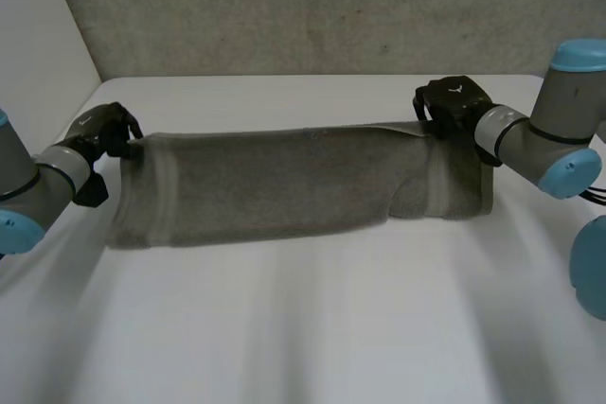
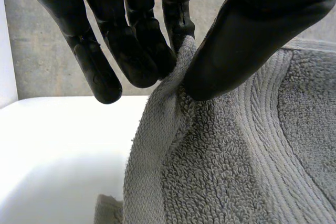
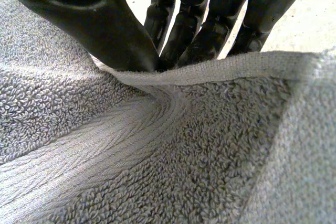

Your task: Fold the towel.

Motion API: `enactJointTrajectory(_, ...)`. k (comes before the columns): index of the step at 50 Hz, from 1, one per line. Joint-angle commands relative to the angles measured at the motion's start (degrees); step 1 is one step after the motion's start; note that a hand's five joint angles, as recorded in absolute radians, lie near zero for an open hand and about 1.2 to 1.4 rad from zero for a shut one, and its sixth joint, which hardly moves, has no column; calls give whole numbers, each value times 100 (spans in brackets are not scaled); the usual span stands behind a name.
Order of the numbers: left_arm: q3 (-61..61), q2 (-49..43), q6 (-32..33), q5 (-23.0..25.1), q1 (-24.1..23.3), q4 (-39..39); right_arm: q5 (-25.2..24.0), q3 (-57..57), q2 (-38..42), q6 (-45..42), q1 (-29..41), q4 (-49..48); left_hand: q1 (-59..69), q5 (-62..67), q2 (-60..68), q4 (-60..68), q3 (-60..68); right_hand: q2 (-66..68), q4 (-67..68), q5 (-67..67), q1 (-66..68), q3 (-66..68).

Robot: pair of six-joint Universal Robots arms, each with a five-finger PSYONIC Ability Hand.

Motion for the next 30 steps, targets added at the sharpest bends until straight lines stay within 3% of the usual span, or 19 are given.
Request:
enactJointTrajectory(1, 39, 20, 1, -157, -26, 72, 23, -160, 215, -7, 83, -151, 954, 718, 268, 199, 254, 463, 335, 292, 354, 374)
enactJointTrajectory(3, 39, 11, 9, -183, -26, 98, 67, -178, 241, -7, 92, -238, 954, 718, 268, 199, 254, 463, 335, 292, 354, 374)
enactJointTrajectory(4, 39, 2, 9, -192, -26, 124, 120, -178, 250, -7, 118, -317, 954, 718, 268, 199, 254, -830, -958, -1001, -939, -919)
enactJointTrajectory(5, 39, 2, 9, -193, -26, 125, 120, -178, 250, -7, 119, -318, 954, 718, 268, 199, 254, -843, -971, -1014, -952, -932)
enactJointTrajectory(6, 21, 2, 9, -193, -26, 133, 190, -169, 259, -7, 171, -397, -859, -1095, -1545, -1613, -1559, -3574, -3702, -3745, -3683, -3663)
enactJointTrajectory(7, -5, -7, 9, -210, -26, 134, 269, -169, 277, -7, 197, -476, -3841, -4077, -4527, -4596, -4541, -6150, -6277, -6320, -6258, -6238)
enactJointTrajectory(8, -5, -7, 9, -210, -26, 134, 269, -169, 277, -7, 198, -476, -3871, -4107, -4557, -4626, -4571, -6175, -6303, -6346, -6284, -6264)
enactJointTrajectory(9, -40, -7, 18, -210, -26, 134, 374, -169, 294, -7, 215, -546, -6046, -6282, -6732, -6801, -6746, -6537, -6665, -6708, -6646, -6626)
enactJointTrajectory(19, -357, 301, -52, -210, -26, 134, 612, 227, -251, 714, 294, -995, -5906, -6142, -6593, -6661, -6607, -6537, -6665, -6708, -6646, -6626)
enactJointTrajectory(23, -698, 660, -61, -201, 17, 186, 533, 1111, -1021, 1091, 294, -1021, -5823, -6058, -6509, -6577, -6523, -6537, -6665, -6708, -6646, -6626)
enactJointTrajectory(30, -1385, 1303, -61, -166, 35, 371, 498, 2793, -2131, 987, 233, -1144, -5755, -5991, -6441, -6510, -6455, -6537, -6665, -6708, -6646, -6626)
